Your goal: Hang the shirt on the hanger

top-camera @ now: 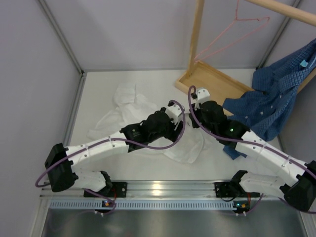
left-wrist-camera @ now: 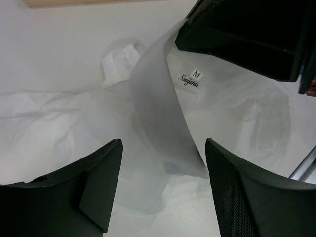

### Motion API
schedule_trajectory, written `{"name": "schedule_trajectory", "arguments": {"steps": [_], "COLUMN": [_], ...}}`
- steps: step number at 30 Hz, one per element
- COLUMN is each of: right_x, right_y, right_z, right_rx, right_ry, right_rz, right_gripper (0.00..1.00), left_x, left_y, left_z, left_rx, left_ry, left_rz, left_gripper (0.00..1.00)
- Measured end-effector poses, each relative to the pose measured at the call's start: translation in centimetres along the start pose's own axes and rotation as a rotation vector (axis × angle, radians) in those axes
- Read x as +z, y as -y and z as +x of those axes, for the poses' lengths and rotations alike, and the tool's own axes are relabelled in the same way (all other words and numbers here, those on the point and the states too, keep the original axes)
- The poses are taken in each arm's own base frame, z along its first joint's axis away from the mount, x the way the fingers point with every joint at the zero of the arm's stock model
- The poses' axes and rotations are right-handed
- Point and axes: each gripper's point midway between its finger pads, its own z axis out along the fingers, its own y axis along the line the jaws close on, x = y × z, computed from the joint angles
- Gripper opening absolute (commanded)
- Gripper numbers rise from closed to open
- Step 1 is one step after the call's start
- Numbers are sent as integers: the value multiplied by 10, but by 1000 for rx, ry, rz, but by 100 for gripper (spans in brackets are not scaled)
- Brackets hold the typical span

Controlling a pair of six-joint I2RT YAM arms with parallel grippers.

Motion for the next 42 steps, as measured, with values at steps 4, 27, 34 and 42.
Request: {"name": "schedule_trajectory", "arguments": {"steps": [4, 27, 34, 42], "right_x": [3, -38, -62, 13], "right_y": [-3, 38, 112, 148], "right_z": [-3, -103, -211, -284], "right_rx": [8, 220, 404, 443], "right_ry": [-8, 175, 396, 433], "right_rz": [-7, 94, 297, 369], "right_gripper": [0, 80, 80, 83], "left_x": [10, 4, -11, -8], "left_y": [-2, -33, -35, -31], "left_z": [14, 31, 41, 56], "left_rx": [-3, -143, -206, -232], "left_ry": [-37, -5, 10, -19], "left_rz": [-59, -255, -252, -235], "left_gripper": [55, 0, 0, 0]}}
